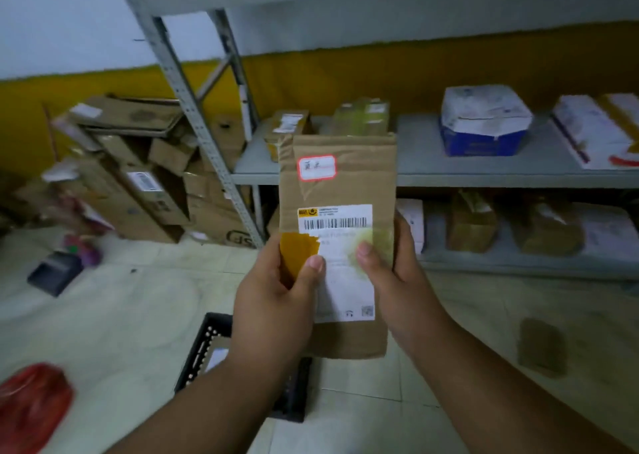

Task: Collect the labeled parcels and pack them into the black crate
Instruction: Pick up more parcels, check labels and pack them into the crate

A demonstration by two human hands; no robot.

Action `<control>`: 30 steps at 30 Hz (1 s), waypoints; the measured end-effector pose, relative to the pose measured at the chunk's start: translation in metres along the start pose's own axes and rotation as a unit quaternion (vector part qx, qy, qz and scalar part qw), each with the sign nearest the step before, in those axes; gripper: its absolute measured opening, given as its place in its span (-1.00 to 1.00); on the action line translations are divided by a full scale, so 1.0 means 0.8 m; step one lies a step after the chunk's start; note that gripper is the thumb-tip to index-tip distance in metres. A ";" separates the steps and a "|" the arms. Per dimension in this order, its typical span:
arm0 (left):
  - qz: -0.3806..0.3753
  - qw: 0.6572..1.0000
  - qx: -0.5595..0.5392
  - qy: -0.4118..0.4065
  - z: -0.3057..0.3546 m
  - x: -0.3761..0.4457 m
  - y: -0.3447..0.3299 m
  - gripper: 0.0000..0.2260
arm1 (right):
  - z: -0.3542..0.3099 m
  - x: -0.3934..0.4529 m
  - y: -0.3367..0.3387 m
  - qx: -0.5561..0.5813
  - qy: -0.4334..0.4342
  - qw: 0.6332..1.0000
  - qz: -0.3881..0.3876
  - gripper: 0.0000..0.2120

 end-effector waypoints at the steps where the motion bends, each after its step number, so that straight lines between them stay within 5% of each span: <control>1: 0.021 1.000 0.002 0.004 -0.010 -0.002 0.019 -0.78 | 0.006 0.004 -0.020 -0.005 -0.007 1.000 -0.025 -0.43; 10: 0.104 0.989 -0.014 0.108 -0.098 -0.028 0.094 -0.79 | 0.074 0.013 -0.109 -0.045 -0.109 0.985 -0.124 -0.13; 21: 0.036 0.994 -0.040 0.091 -0.198 0.043 0.163 -0.79 | 0.134 0.041 -0.200 -0.084 -0.110 0.989 -0.045 -0.29; 30: -0.042 0.998 -0.039 0.023 -0.322 0.194 0.242 -0.50 | 0.209 0.095 -0.340 -0.183 -0.041 0.975 0.122 -0.50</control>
Point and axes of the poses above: each hand's wrist, its own x-axis towards the middle knuckle, its own y-axis out of the back of the hand, z = x × y, the point moved 4 cm from there along x, towards the middle knuckle, and after that the axes turned 5 degrees about x, right-handed, at the moved point
